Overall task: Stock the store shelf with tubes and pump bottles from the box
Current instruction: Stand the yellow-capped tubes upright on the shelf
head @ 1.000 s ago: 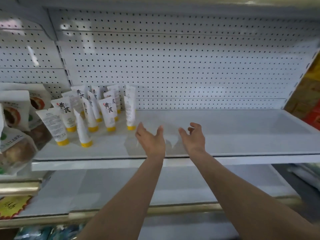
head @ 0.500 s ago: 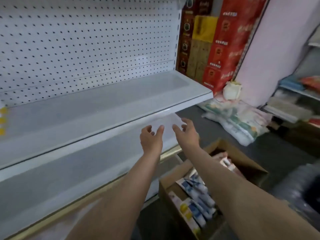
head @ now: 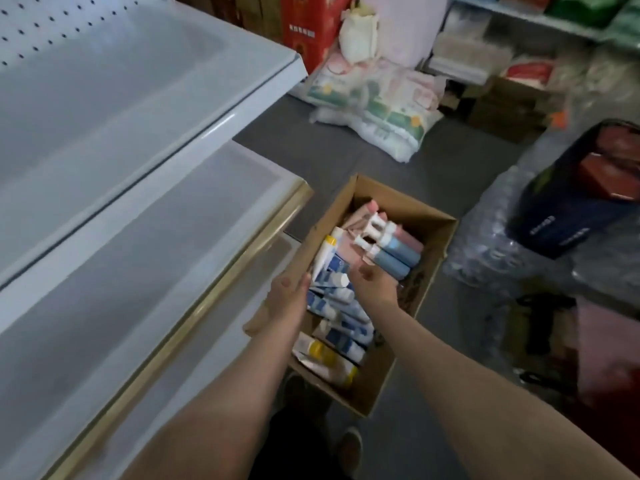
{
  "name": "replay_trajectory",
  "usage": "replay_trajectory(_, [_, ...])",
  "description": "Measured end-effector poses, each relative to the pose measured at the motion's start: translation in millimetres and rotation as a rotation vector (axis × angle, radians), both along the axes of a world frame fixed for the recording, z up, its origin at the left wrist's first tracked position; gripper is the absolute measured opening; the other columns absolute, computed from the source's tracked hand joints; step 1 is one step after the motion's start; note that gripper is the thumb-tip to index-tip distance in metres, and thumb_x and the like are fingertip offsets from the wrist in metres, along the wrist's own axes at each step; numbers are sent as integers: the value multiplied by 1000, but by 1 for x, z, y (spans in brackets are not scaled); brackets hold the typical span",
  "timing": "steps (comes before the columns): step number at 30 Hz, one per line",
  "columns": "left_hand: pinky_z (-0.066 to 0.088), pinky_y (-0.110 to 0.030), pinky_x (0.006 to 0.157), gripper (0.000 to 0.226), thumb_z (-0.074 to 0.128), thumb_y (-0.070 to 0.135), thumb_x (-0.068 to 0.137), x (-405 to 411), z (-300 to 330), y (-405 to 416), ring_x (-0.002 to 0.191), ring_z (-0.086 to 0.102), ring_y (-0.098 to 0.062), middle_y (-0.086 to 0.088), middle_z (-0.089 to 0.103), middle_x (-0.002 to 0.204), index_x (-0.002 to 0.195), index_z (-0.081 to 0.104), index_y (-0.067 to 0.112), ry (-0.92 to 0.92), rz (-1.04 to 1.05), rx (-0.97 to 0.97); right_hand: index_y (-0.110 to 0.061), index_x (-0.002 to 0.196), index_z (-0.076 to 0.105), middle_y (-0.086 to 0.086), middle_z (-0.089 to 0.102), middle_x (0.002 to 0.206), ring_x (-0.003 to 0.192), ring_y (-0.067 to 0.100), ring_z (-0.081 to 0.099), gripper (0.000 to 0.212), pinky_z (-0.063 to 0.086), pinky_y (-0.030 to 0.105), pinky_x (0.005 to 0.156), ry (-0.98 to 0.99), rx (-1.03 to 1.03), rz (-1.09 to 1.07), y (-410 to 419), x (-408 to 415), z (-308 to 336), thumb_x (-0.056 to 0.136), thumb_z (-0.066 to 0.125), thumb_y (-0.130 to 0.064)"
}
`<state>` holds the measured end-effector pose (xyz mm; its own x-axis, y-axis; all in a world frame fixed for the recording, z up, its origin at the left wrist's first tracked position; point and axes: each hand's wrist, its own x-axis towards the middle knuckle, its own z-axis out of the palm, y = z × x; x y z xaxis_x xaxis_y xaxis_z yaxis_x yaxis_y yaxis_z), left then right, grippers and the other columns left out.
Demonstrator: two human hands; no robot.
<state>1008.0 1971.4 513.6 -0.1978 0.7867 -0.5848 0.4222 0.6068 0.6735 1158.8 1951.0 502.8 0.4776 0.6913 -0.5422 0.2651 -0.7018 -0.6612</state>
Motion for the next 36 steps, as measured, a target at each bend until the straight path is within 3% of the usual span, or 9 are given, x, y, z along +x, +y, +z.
replay_trajectory(4, [31, -39, 107, 55, 47, 47, 100, 3, -34, 7, 130, 47, -29, -9, 51, 142, 144, 43, 15, 184, -155, -146, -21, 103, 61, 2, 65, 97, 92, 20, 61, 31, 45, 29, 79, 93, -190, -32, -4, -7, -55, 95, 56, -51])
replay_trajectory(9, [46, -41, 100, 61, 51, 58, 92, -8, -102, 15, 114, 58, -28, -10, 61, 129, 132, 57, 12, 89, -143, -337, -16, 92, 67, 1, 67, 89, 92, 20, 63, 31, 49, 31, 81, 255, -370, -6, -11, -30, -118, 92, 65, -47])
replay_trajectory(21, [40, -41, 105, 54, 49, 50, 97, -15, -154, 46, 125, 51, -28, -7, 54, 139, 139, 49, 17, 97, -206, -392, -13, 134, 58, 8, 61, 132, 121, 24, 58, 60, 45, 28, 93, 264, -624, 91, -14, -68, -181, 84, 78, -39])
replay_trajectory(23, [39, -42, 105, 53, 47, 50, 98, -12, -157, 48, 126, 50, -29, -9, 53, 139, 138, 49, 16, 119, -221, -399, -7, 131, 57, 10, 62, 130, 115, 24, 60, 61, 46, 29, 90, 270, -680, 151, -14, -66, -178, 83, 78, -39])
replay_trajectory(26, [37, -39, 102, 50, 40, 48, 101, -7, -154, 50, 125, 50, -30, -13, 54, 137, 135, 52, 12, 182, -259, -402, 0, 124, 59, 12, 68, 111, 79, 17, 62, 51, 53, 27, 75, 479, -732, 143, -13, -55, -177, 86, 77, -30])
replay_trajectory(28, [36, -38, 103, 50, 34, 44, 104, -3, -148, 52, 127, 49, -31, -15, 54, 137, 135, 52, 9, 220, -252, -380, -3, 121, 63, 12, 70, 102, 81, 18, 65, 49, 58, 28, 73, 632, -760, 8, -15, -42, -176, 82, 81, -27])
replay_trajectory(31, [35, -37, 102, 48, 29, 37, 106, 6, -144, 51, 126, 49, -33, -19, 52, 138, 134, 51, 5, 225, -193, -274, -8, 116, 66, 10, 70, 101, 82, 20, 64, 45, 55, 30, 64, 730, -651, -171, -22, -20, -168, 81, 81, -32])
replay_trajectory(34, [35, -40, 106, 50, 26, 37, 106, 15, -155, 48, 130, 47, -35, -20, 48, 143, 139, 47, 6, 223, -123, -258, -12, 113, 68, 10, 70, 105, 93, 23, 65, 35, 55, 37, 83, 820, -451, -336, -31, 0, -159, 84, 78, -29])
replay_trajectory(36, [40, -44, 106, 54, 22, 42, 106, 21, -168, 45, 124, 52, -35, -19, 52, 139, 135, 51, 8, 228, -137, -329, -14, 115, 67, 8, 71, 110, 99, 20, 67, 32, 57, 32, 82, 884, -329, -445, -34, 7, -155, 85, 77, -21])
